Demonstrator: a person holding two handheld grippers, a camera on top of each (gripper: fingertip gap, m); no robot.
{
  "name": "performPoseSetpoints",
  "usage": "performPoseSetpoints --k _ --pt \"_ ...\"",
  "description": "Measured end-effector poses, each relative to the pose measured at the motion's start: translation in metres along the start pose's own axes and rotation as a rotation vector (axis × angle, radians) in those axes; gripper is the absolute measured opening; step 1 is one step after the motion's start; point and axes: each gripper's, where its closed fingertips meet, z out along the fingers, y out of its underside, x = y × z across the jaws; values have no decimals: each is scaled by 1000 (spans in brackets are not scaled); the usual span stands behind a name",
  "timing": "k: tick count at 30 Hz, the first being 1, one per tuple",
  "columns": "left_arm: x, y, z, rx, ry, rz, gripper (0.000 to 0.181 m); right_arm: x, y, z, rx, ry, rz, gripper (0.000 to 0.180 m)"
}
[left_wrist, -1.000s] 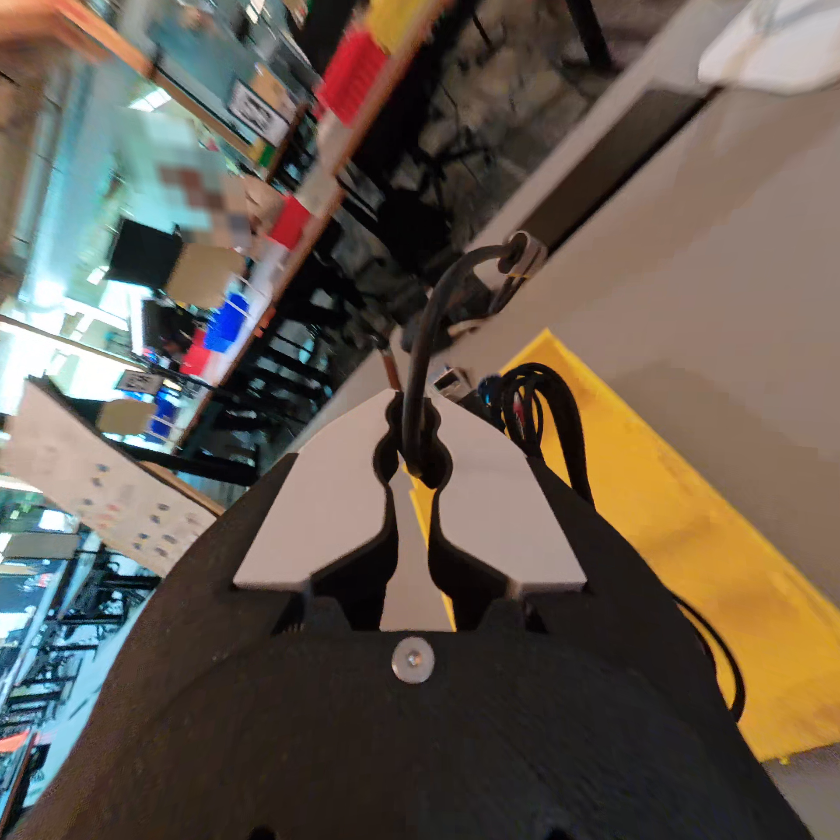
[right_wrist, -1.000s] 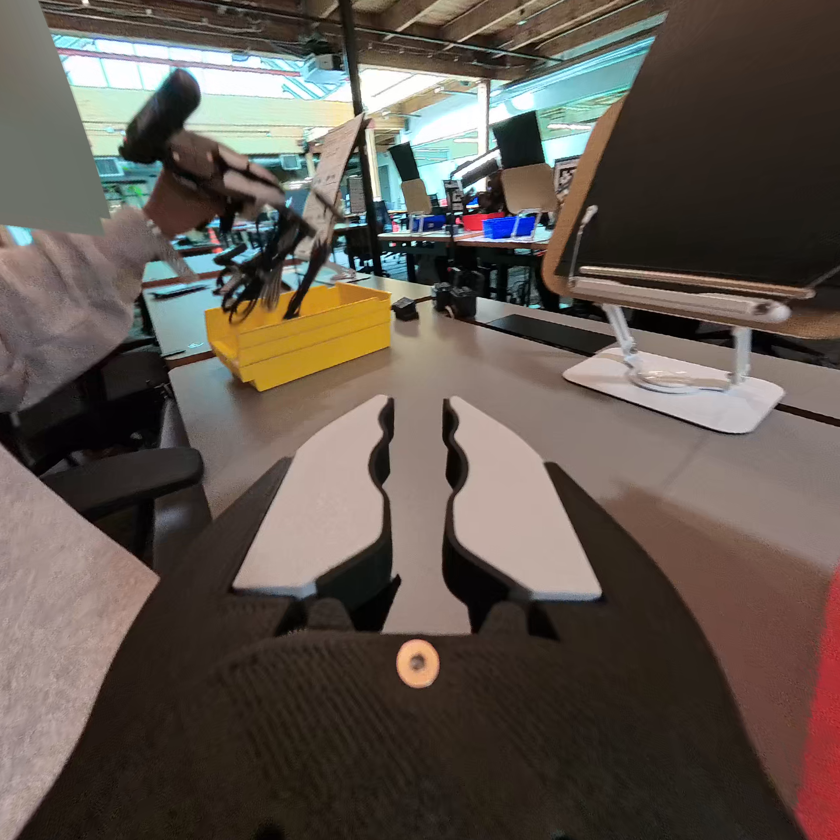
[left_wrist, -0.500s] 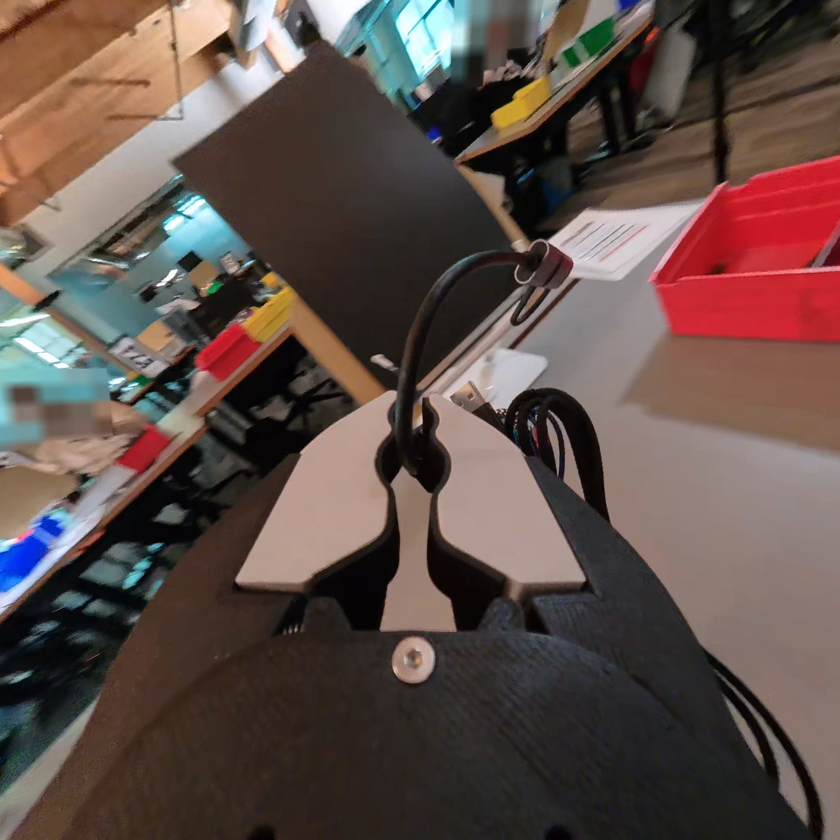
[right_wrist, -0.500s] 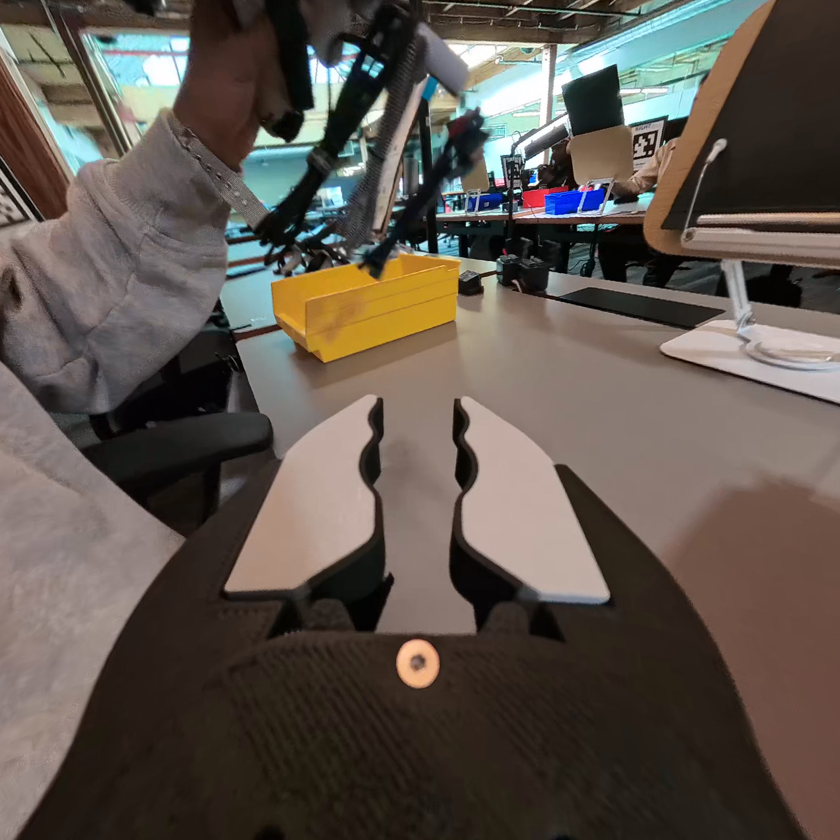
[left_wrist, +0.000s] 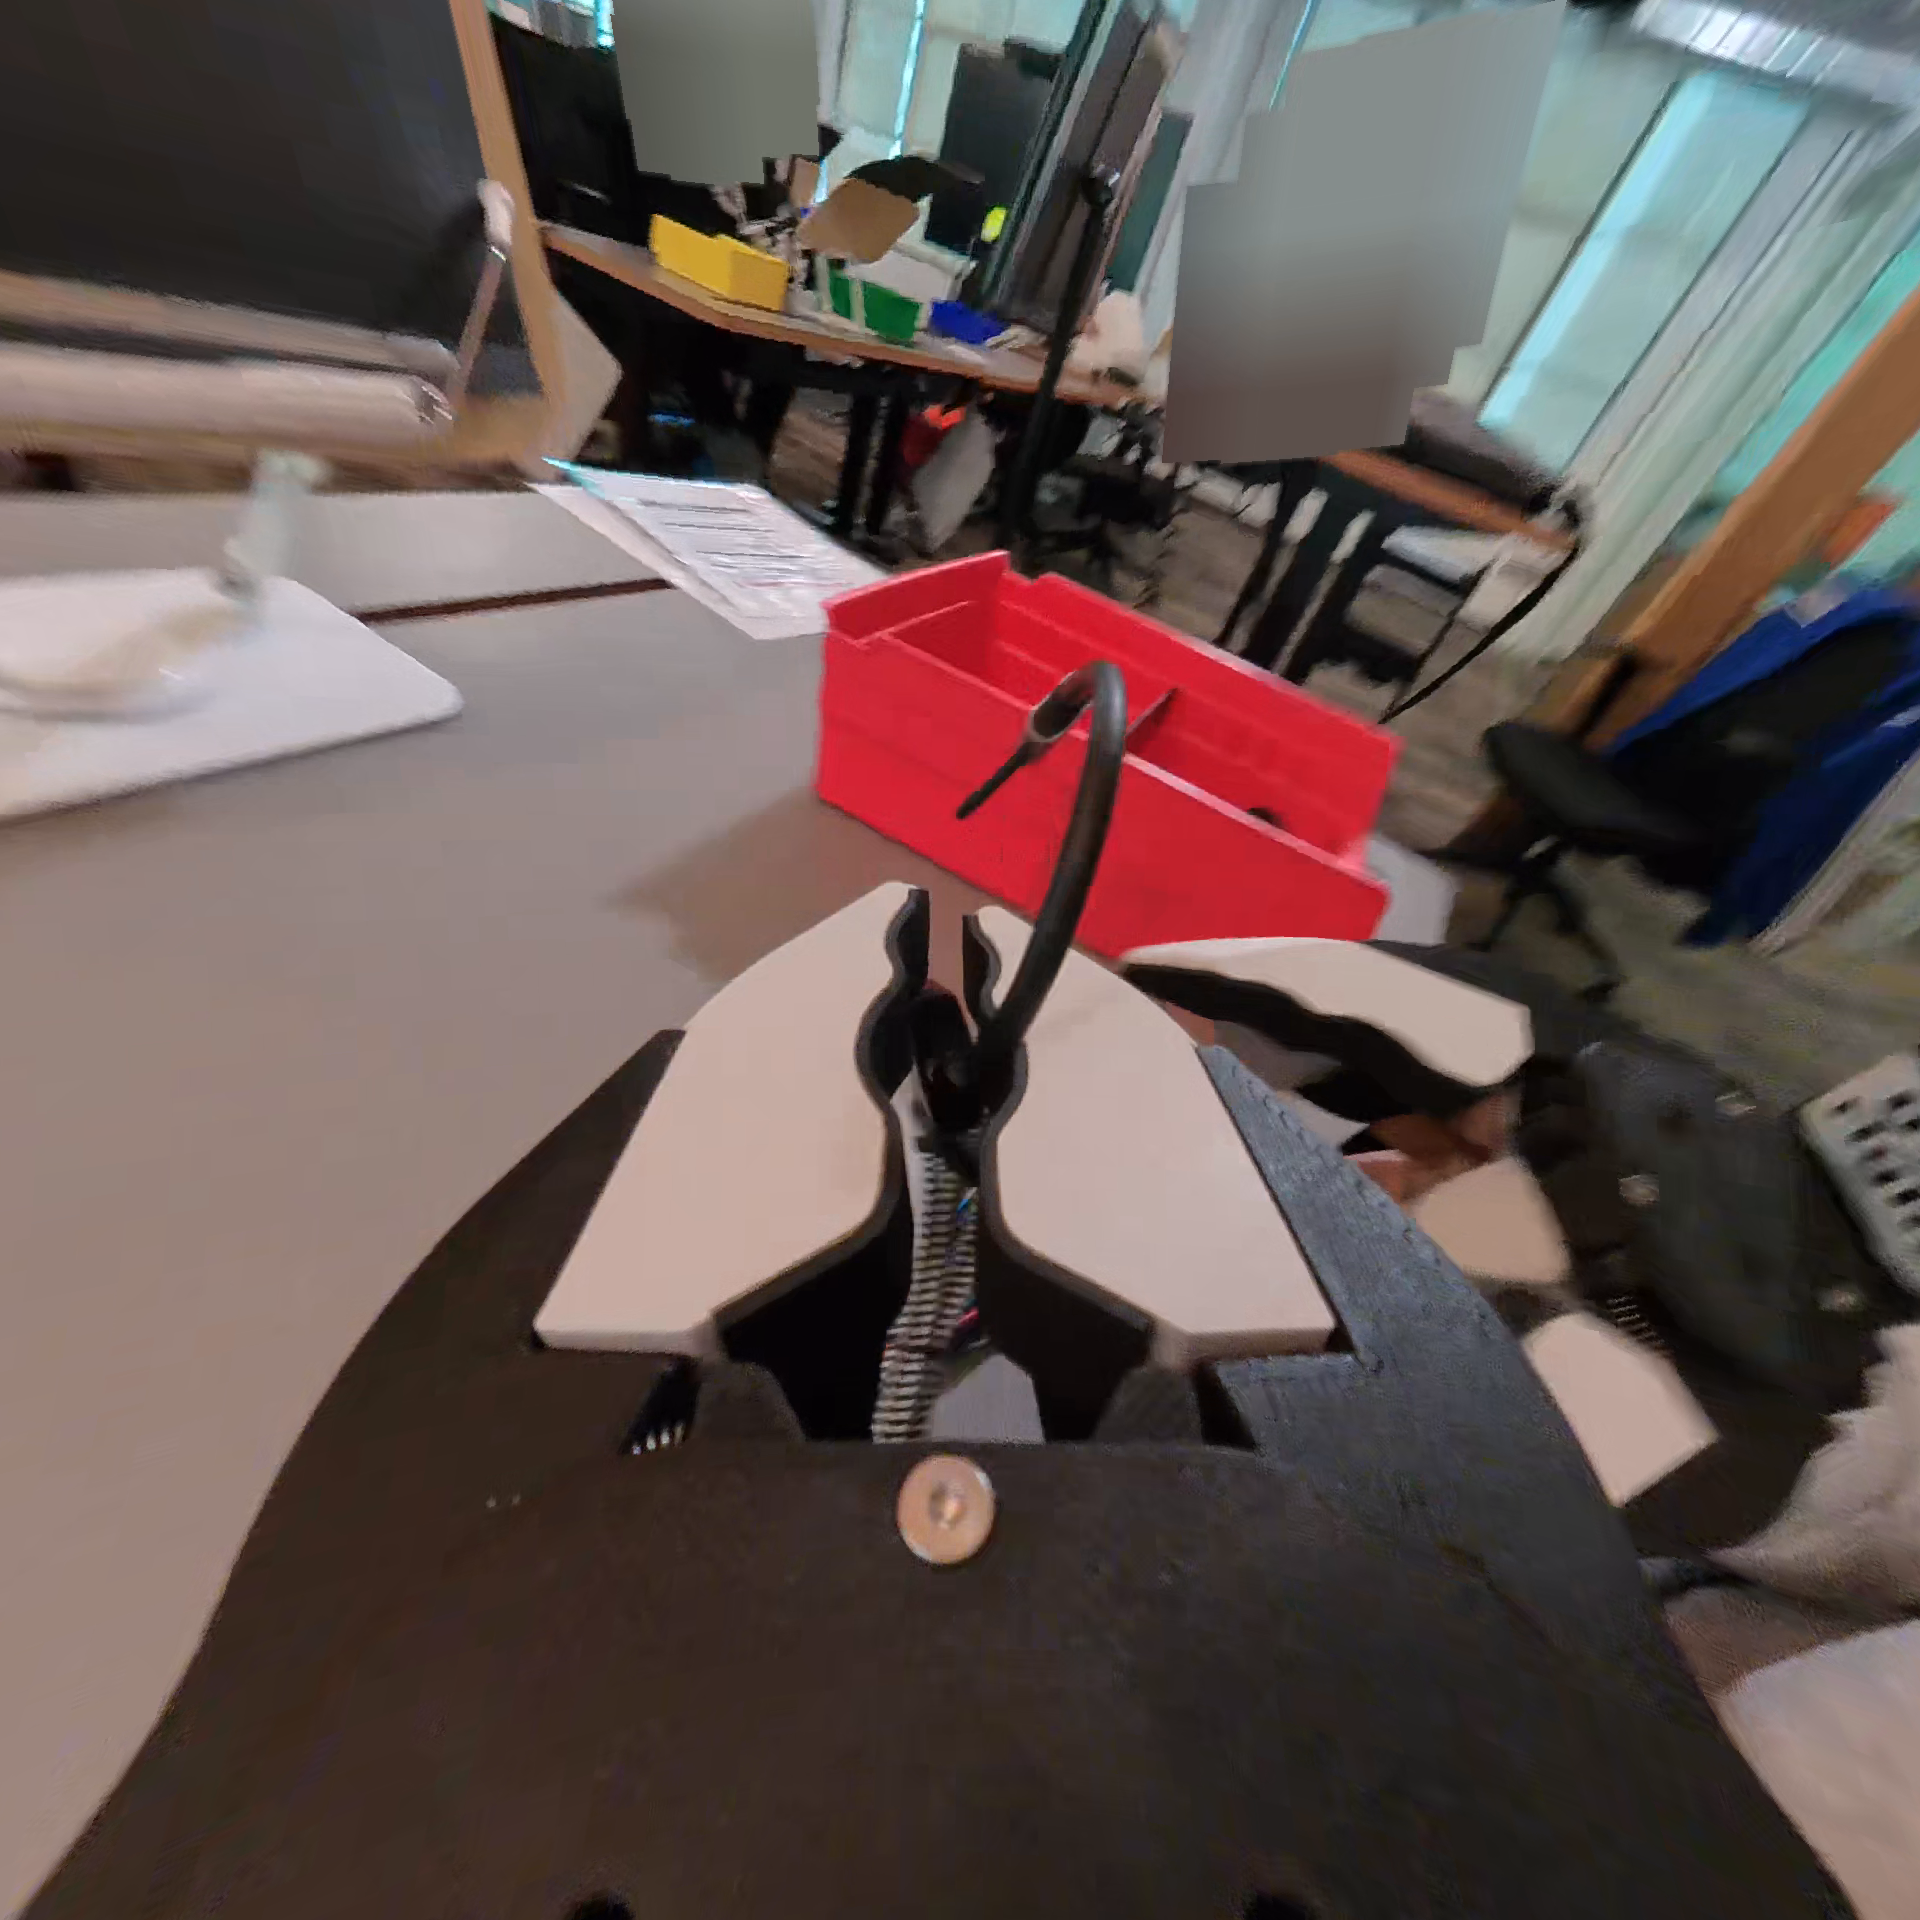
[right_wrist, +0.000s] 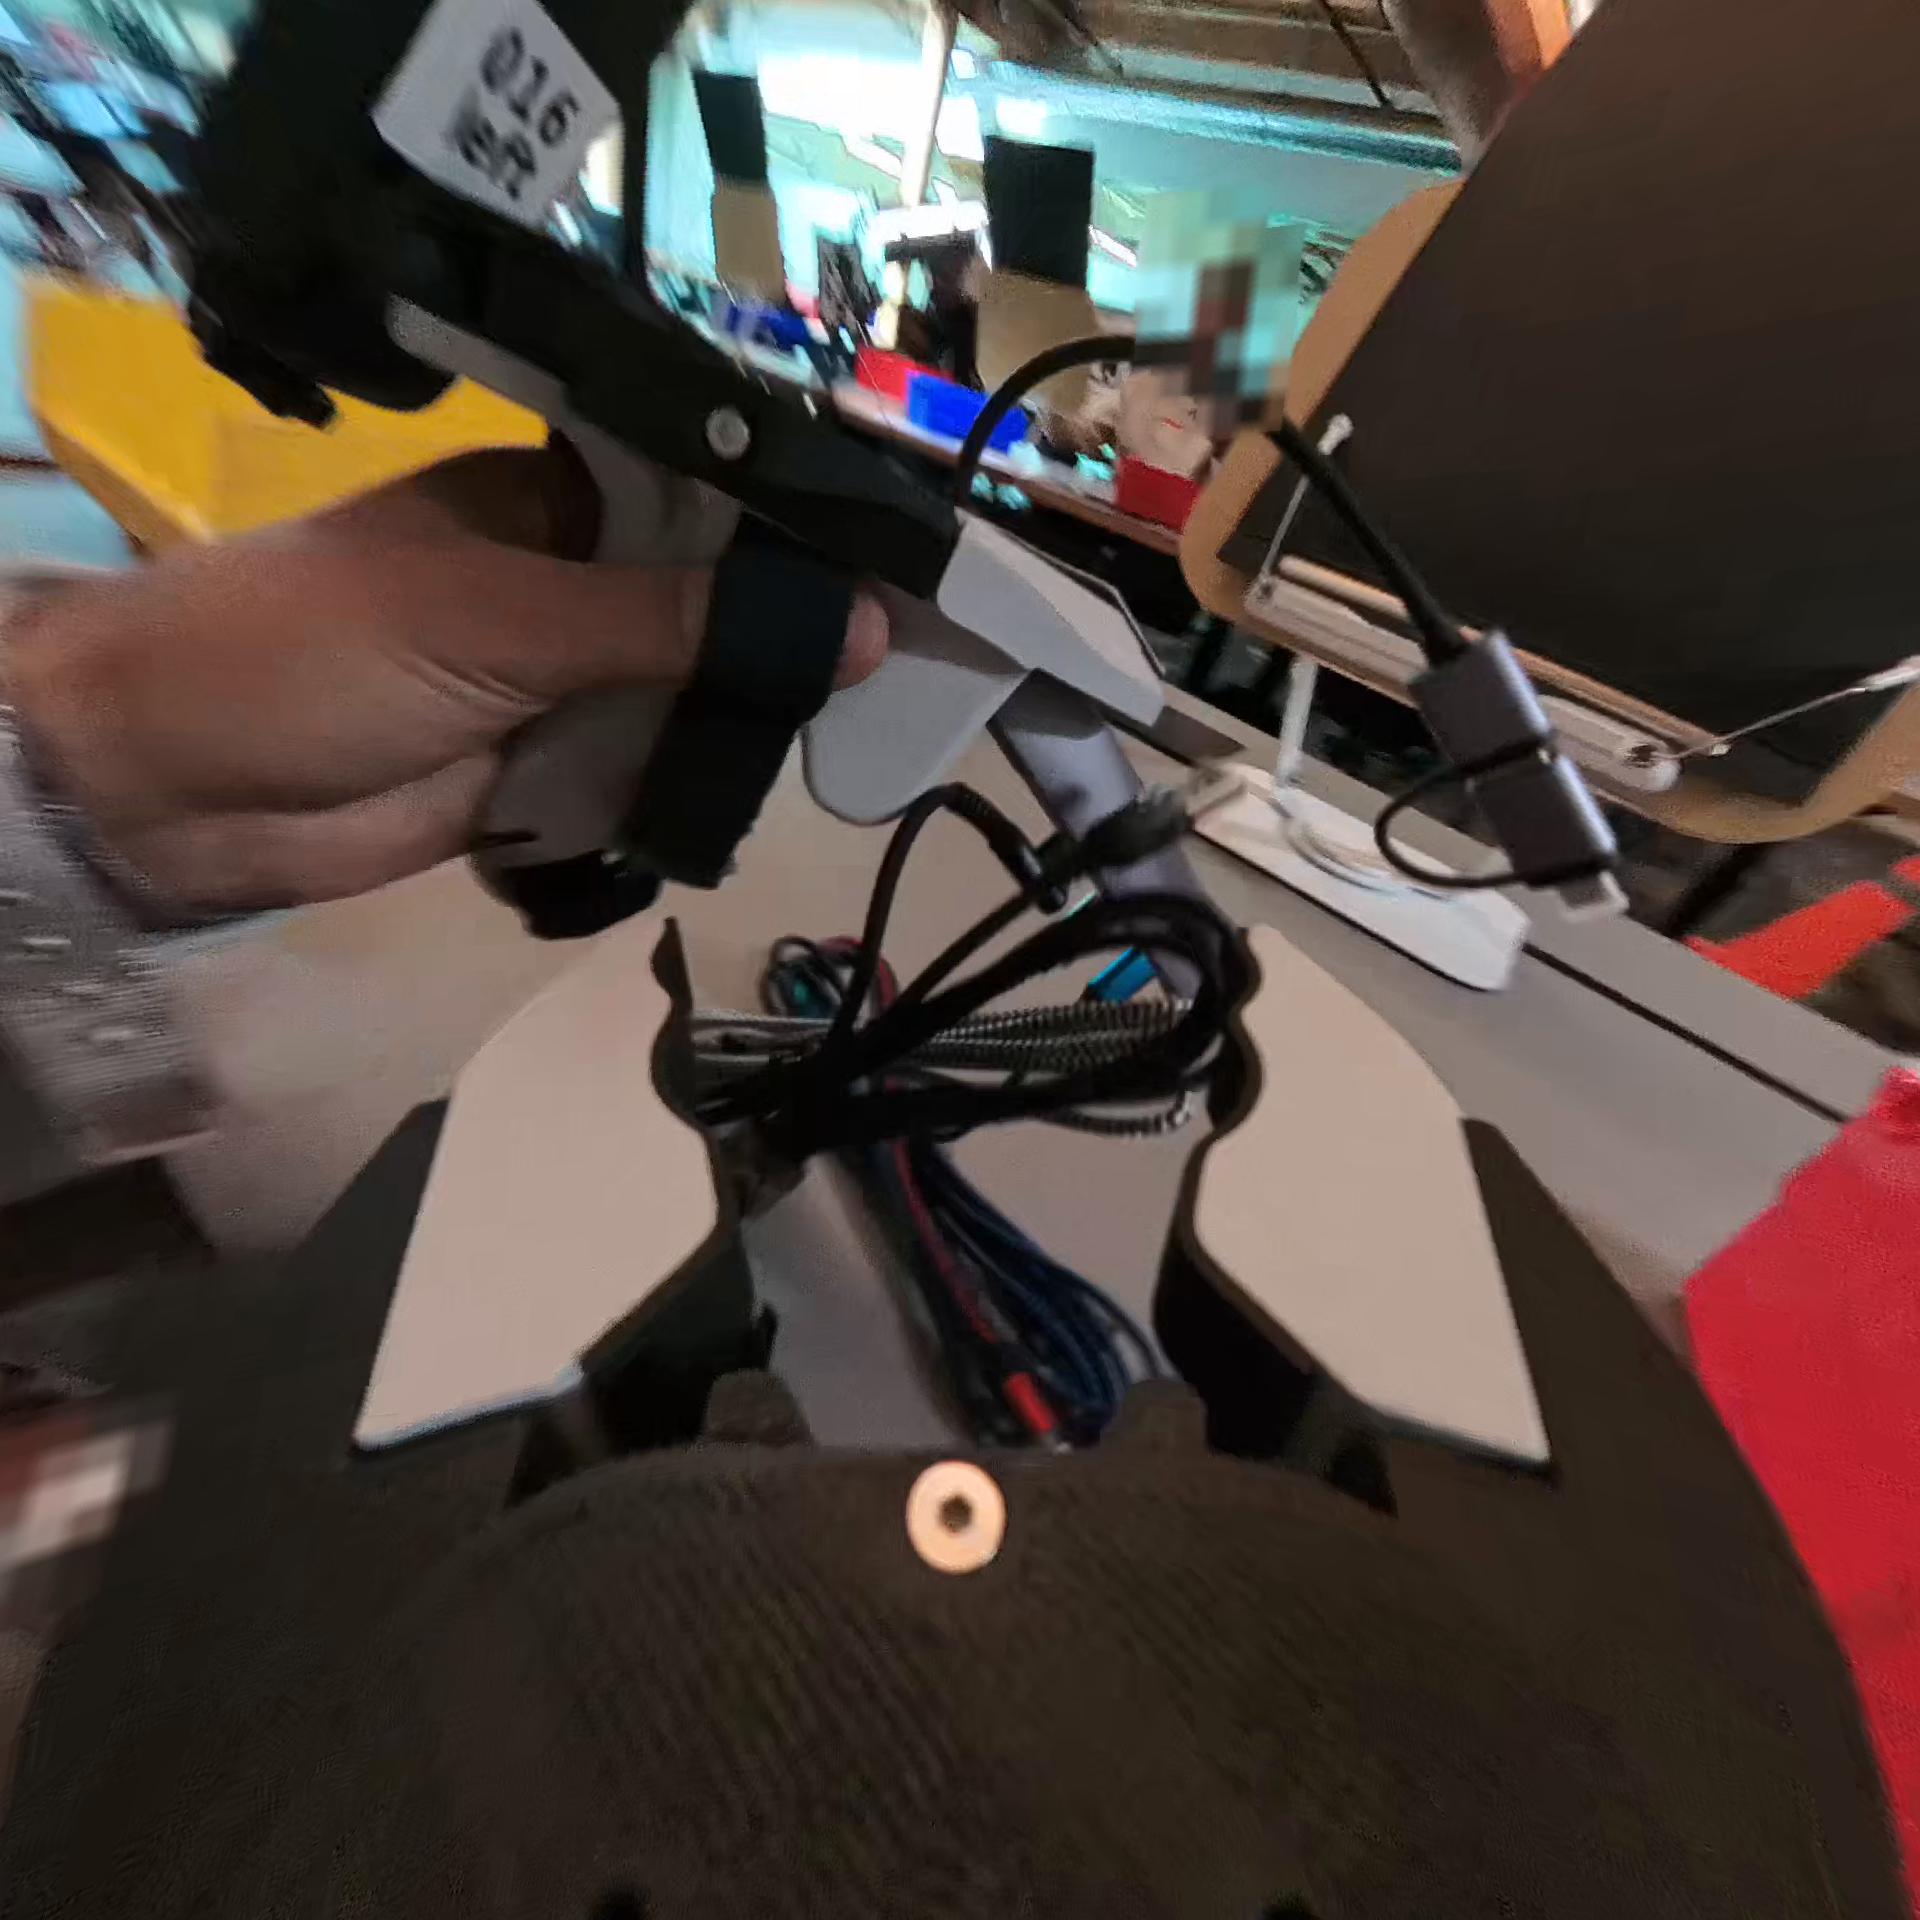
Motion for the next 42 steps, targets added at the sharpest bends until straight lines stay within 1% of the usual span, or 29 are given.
performPoseSetpoints --k 1,3,4,6,7,8,9,12,15,16,17,18,19,20,22,25,26,29,31,34,37,41,42 --pt "8 4 3 28 47 -68 2 2 8 3 -45 30 -52 104" --pt "23 8 7 59 136 -187 1 4 27 9 -145 58 -117 100" --pt "28 9 10 61 159 -226 0 3 37 12 -196 45 -128 100" --pt "30 21 18 8 138 -175 0 1 49 14 -230 21 -110 94" --pt "29 28 21 -24 122 -139 0 3 57 16 -268 15 -107 89" --pt "31 32 24 -50 123 -144 0 4 66 17 -312 6 -105 84" --pt "34 32 24 -45 136 -168 1 6 69 17 -325 9 -102 83" --pt "44 28 22 0 169 -234 5 14 62 16 -292 38 -111 79" --pt "57 29 24 24 234 -318 15 19 63 14 -300 41 -146 74" --pt "61 29 24 24 267 -333 20 19 64 13 -303 32 -156 68" --pt "66 26 24 36 309 -340 20 20 63 11 -295 34 -167 61" --pt "72 21 21 55 364 -356 21 21 61 9 -287 34 -174 41" --pt "75 19 21 52 387 -375 29 23 58 8 -271 42 -171 26" --pt "76 18 20 43 403 -370 31 26 55 6 -253 43 -156 18" --pt "76 16 18 22 417 -321 37 28 51 4 -224 14 -70 11" --pt "67 6 9 56 407 -226 40 32 46 1 -175 -41 108 11" --pt "60 2 6 73 384 -194 41 34 44 0 -153 -59 163 11" --pt "27 3 0 90 283 -87 55 39 37 -6 -87 -140 289 10" --pt "9 14 0 51 240 -24 66 39 28 -11 -29 -211 364 10" --pt "5 35 7 -38 246 67 83 38 15 -18 52 -311 511 10" --pt "19 60 16 -138 277 191 90 37 9 -23 102 -403 645 10" --pt "35 94 25 -260 326 349 101 26 -4 -30 158 -568 779 10" --pt "42 96 24 -259 363 345 96 24 -6 -31 162 -597 809 10"
